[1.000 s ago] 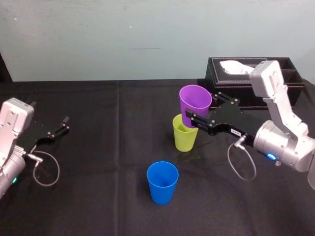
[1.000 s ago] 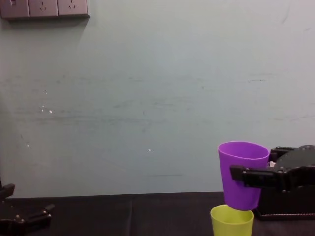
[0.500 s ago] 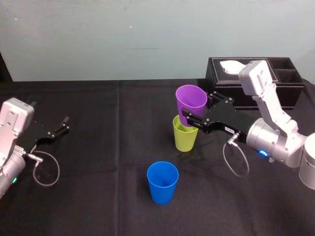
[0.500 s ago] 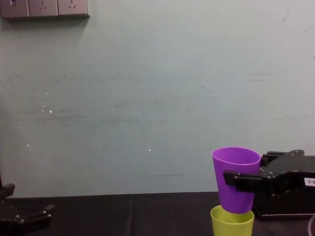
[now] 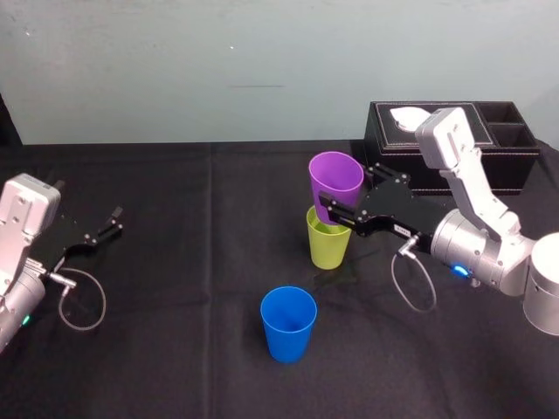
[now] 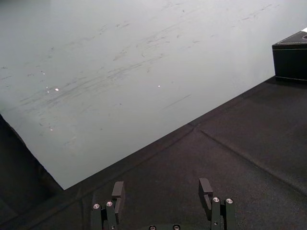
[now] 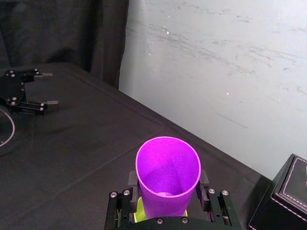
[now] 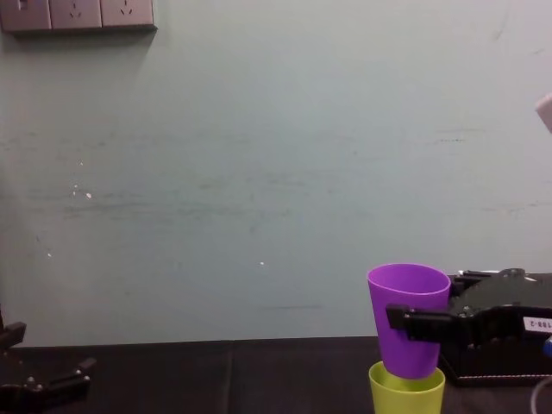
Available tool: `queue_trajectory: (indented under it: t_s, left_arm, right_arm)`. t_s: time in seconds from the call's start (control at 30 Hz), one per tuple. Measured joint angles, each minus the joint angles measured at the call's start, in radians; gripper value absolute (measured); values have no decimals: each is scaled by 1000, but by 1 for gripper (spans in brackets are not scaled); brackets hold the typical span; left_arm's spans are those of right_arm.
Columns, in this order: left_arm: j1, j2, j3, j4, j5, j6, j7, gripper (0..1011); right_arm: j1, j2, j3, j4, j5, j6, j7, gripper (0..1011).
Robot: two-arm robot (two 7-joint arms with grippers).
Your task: Stack the three plastic cups sequentially using one hand.
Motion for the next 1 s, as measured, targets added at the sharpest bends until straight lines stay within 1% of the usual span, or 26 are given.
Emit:
queue_trajectory:
  t_s: [0.3, 1.0]
  left_arm:
    - [0, 0, 0, 0, 0, 0, 0, 1010]
    - [0, 0, 0, 0, 0, 0, 0, 1010]
  right_arm:
    - [0, -4, -3, 12, -4, -1, 5, 720]
    - [13, -24, -10, 68, -14, -16, 12, 720]
